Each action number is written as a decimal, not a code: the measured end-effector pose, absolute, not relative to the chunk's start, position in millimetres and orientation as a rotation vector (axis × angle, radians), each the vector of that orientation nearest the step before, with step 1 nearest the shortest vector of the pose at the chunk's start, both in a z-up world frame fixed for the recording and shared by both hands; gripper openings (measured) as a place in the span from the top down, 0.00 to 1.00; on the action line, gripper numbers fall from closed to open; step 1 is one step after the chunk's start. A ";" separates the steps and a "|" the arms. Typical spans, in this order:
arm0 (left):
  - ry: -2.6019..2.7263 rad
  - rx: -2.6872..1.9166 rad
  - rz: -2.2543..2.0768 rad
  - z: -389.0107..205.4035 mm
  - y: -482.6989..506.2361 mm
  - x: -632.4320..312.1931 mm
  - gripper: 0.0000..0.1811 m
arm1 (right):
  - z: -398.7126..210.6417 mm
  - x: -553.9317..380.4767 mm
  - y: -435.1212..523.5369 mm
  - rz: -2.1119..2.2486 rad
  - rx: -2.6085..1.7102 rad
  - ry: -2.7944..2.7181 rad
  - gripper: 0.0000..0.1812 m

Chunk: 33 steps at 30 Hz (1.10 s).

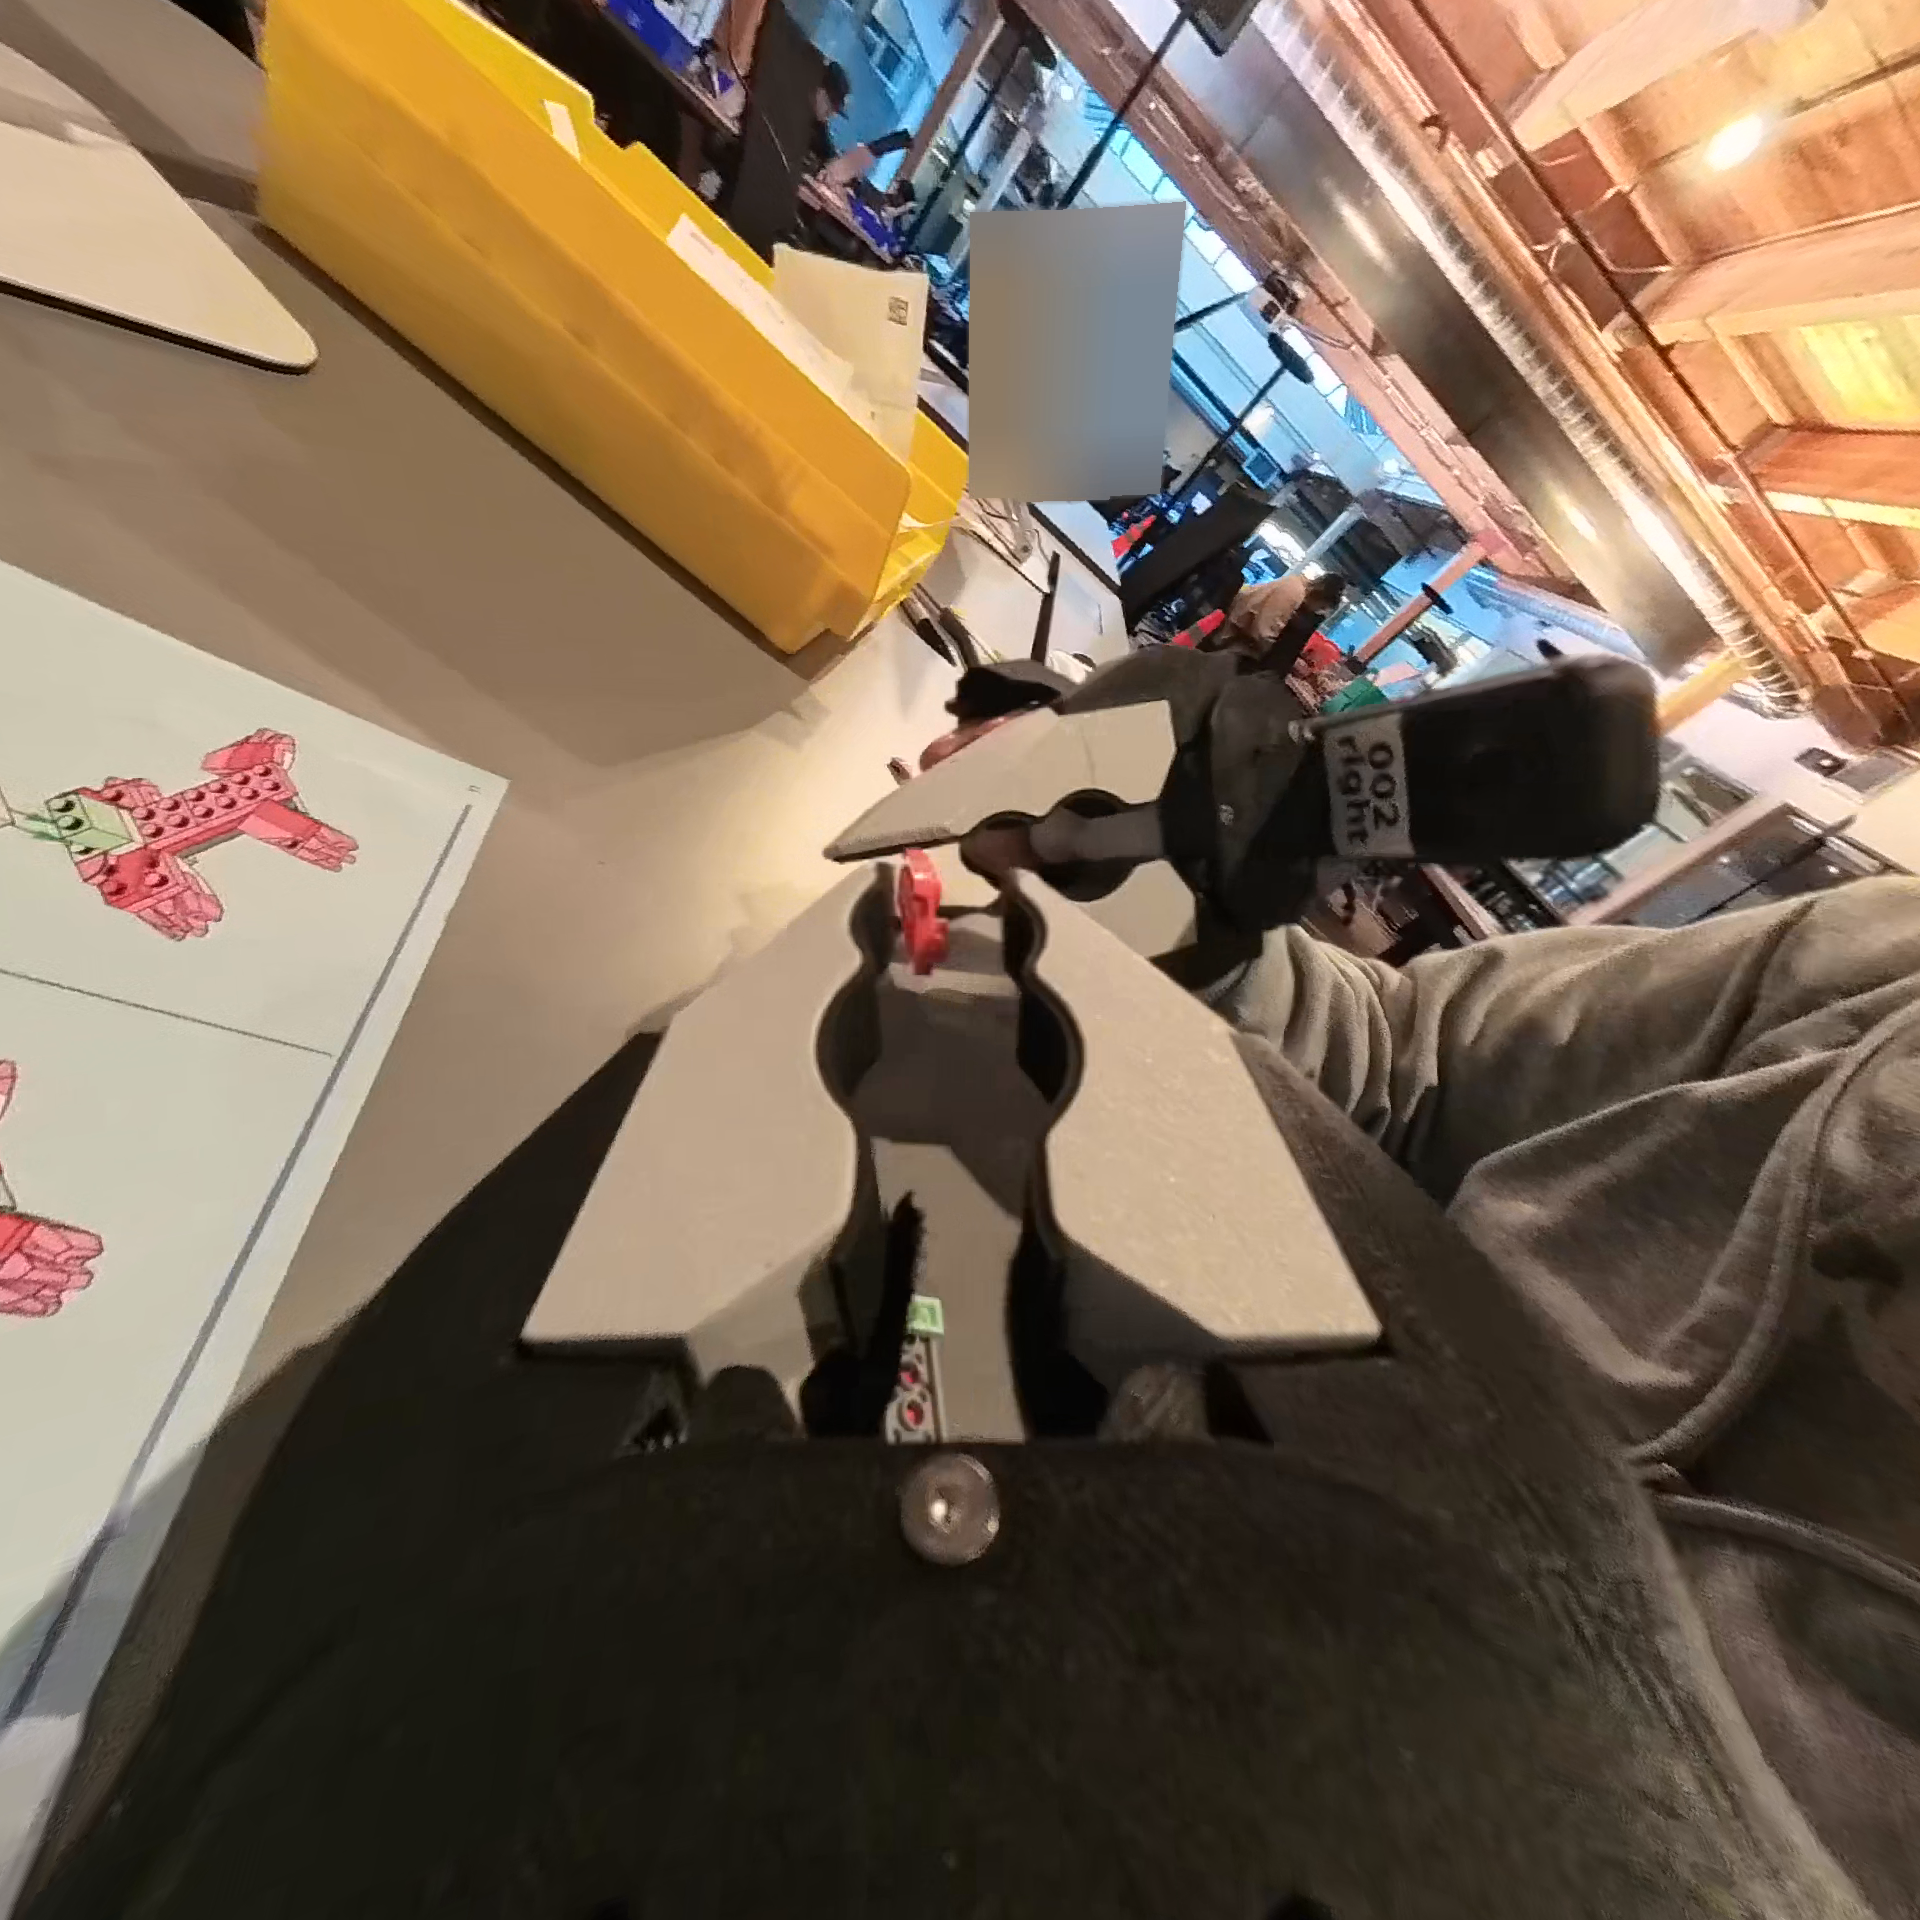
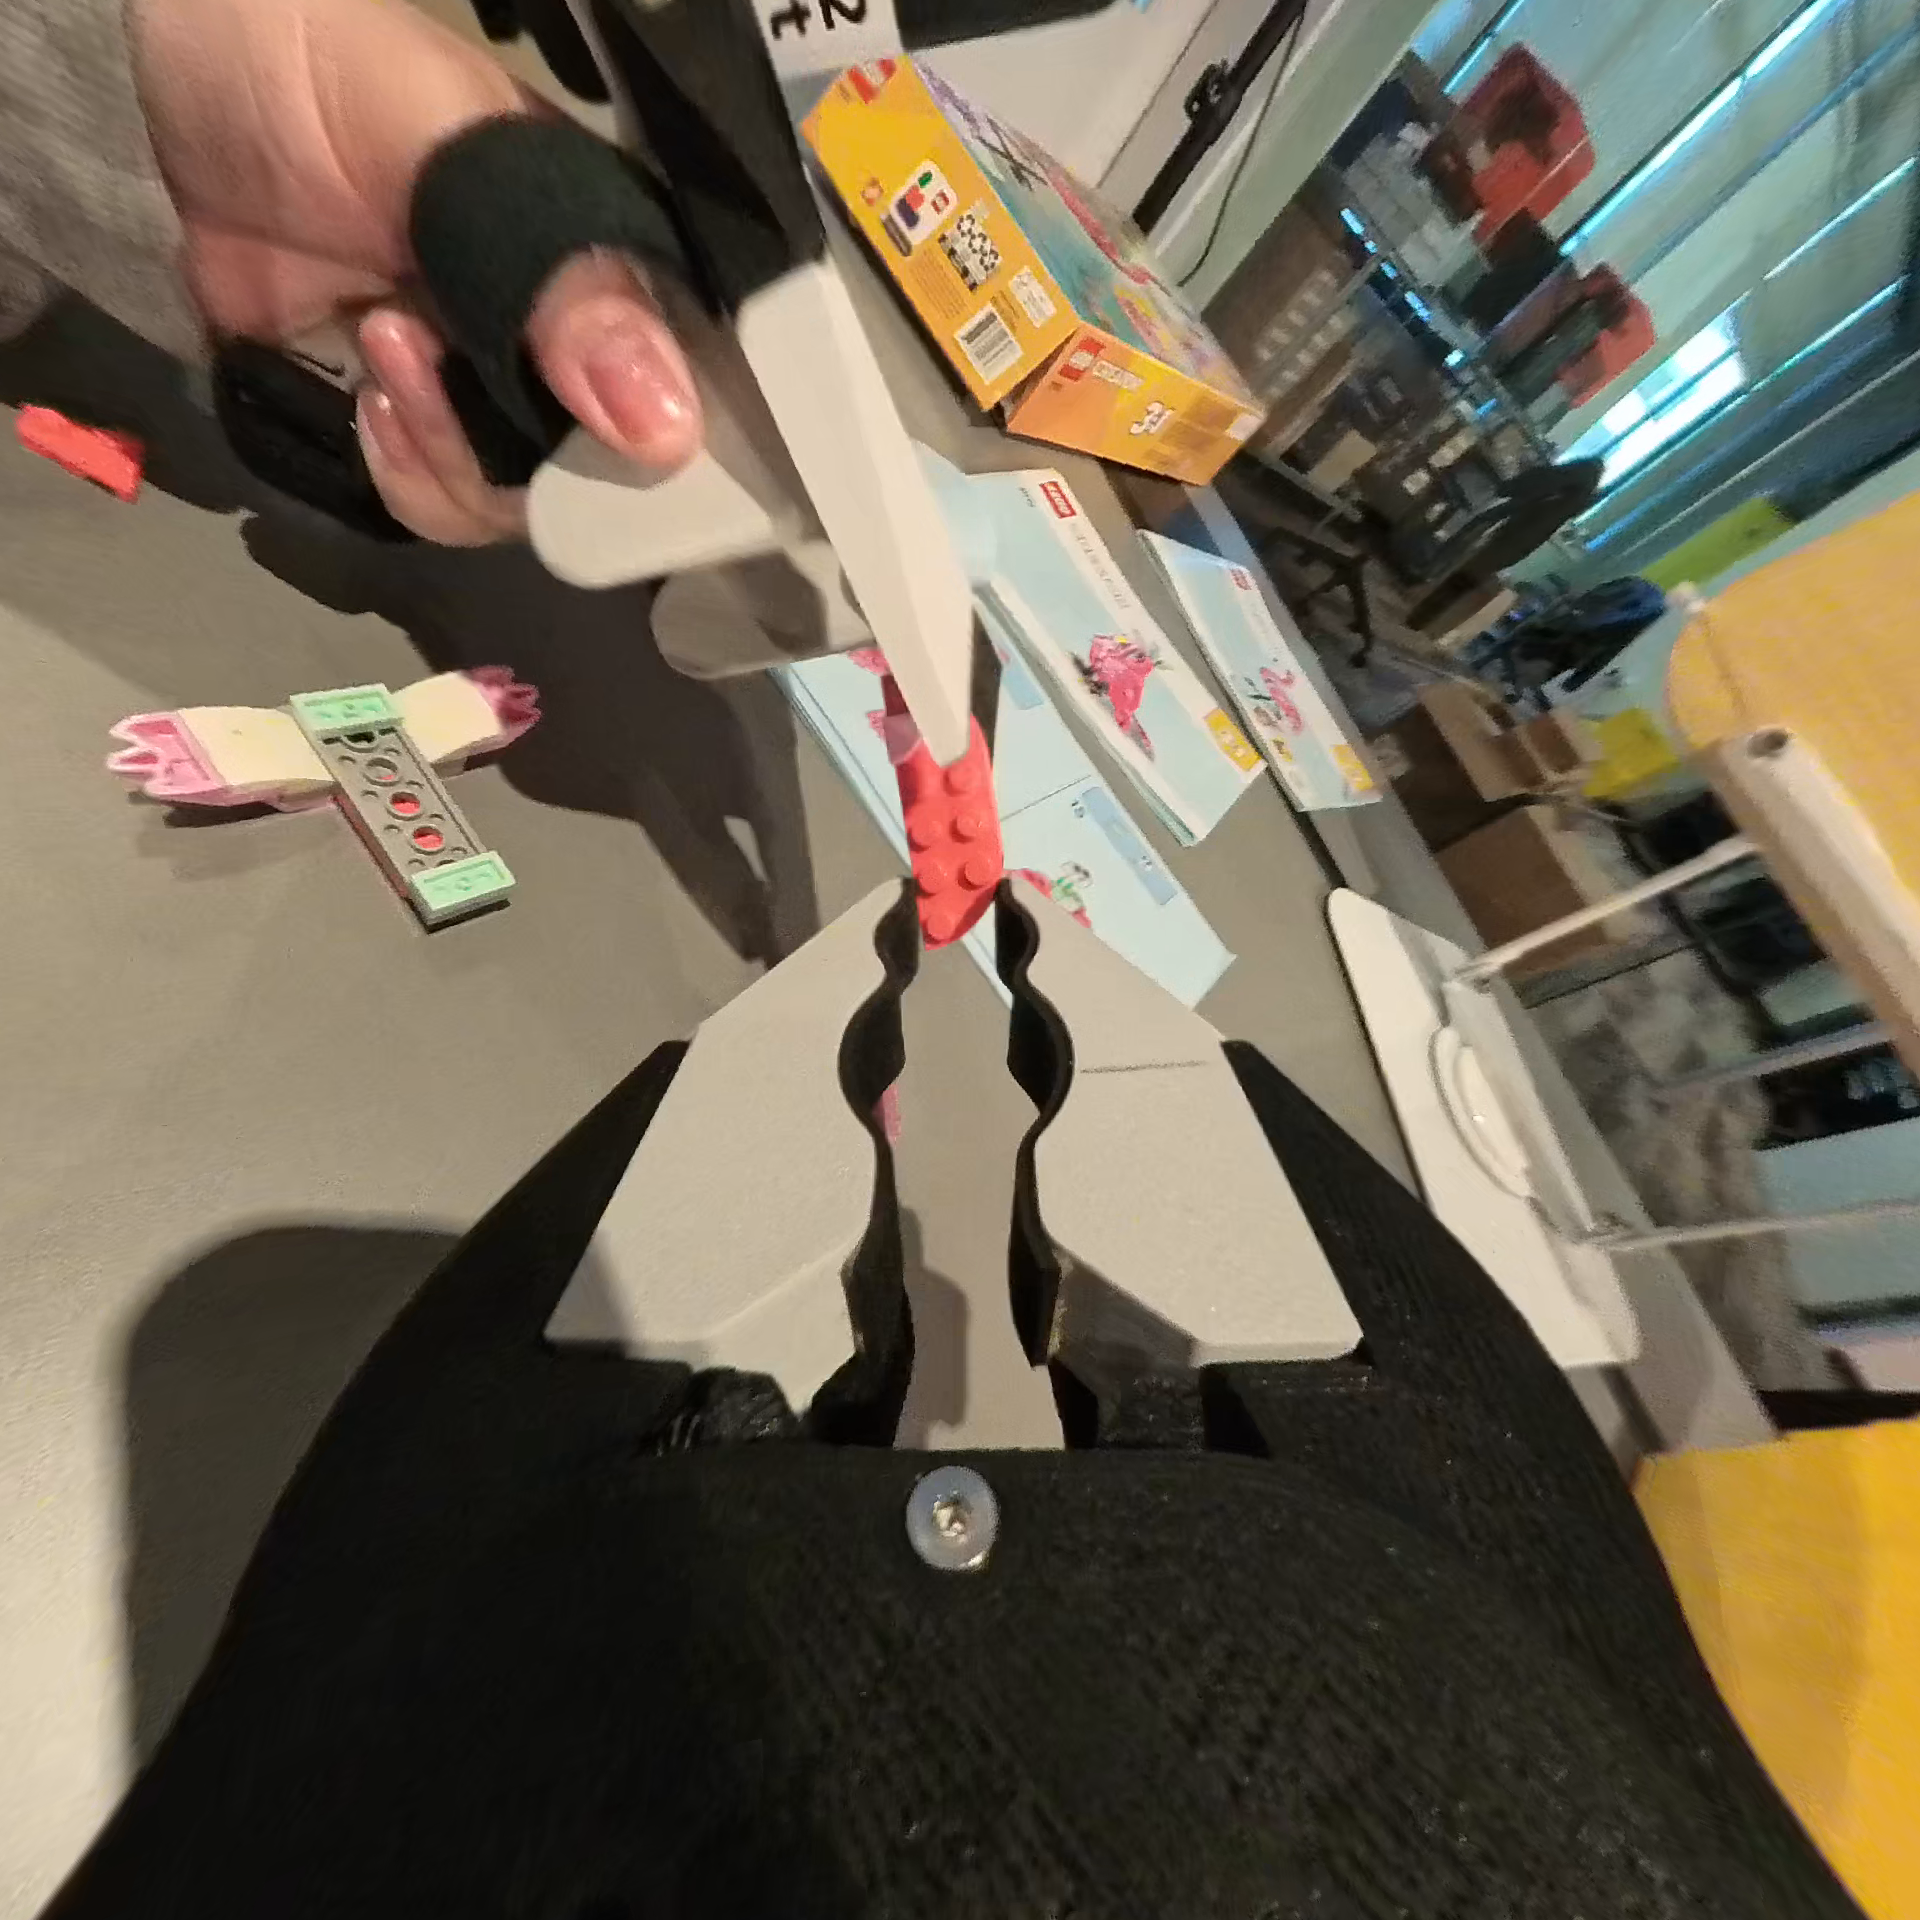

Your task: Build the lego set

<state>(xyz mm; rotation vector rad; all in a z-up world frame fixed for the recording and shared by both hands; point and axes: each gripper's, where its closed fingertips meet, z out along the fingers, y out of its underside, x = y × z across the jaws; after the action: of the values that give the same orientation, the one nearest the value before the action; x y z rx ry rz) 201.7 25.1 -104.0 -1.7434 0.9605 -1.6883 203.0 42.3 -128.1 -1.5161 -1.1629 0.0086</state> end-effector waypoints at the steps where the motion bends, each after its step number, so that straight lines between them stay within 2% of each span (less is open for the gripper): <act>1: 0.968 -1.740 -1.691 -103.5 25.1 200.5 0.87 | -128.1 205.3 42.4 0.026 -1.525 -1.158 0.93; 4: 0.982 -1.740 -1.685 -104.4 27.6 196.6 0.89 | -125.1 210.7 42.0 0.029 -1.516 -1.152 0.93; 6: 1.003 -1.713 -1.713 -102.1 24.9 195.4 0.98 | -123.5 210.5 40.6 0.024 -1.503 -1.161 0.93; 14: 0.937 -1.707 -1.823 -98.9 25.7 195.5 0.98 | -115.3 211.7 40.0 -0.044 -1.441 -1.151 0.93; 17: 0.885 -1.763 -1.753 -104.5 33.4 196.8 0.98 | -107.0 205.0 40.1 -0.055 -1.434 -1.110 0.81; 20: 0.854 -1.794 -1.785 -106.0 31.4 200.0 0.98 | -109.2 199.6 40.9 -0.116 -1.437 -1.130 0.84; 23: 0.846 -1.825 -1.780 -110.1 29.7 202.9 0.98 | -111.9 195.5 39.7 -0.147 -1.435 -1.148 0.91; 26: 0.839 -1.846 -1.747 -112.7 31.5 203.2 0.98 | -115.7 195.8 40.9 -0.137 -1.468 -1.154 0.92; 32: 1.034 -1.817 -1.459 -123.4 29.8 205.0 0.98 | -127.0 196.6 37.0 0.056 -1.576 -1.173 0.92; 33: 1.021 -1.809 -1.385 -124.4 37.0 203.1 1.00 | -130.1 194.2 32.4 0.146 -1.596 -1.184 0.96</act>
<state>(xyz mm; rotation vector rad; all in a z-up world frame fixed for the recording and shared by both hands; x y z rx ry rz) 203.1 37.0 -124.4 -1.8088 1.0210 -1.3852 194.2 32.4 -130.1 -1.5955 -1.1841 0.1462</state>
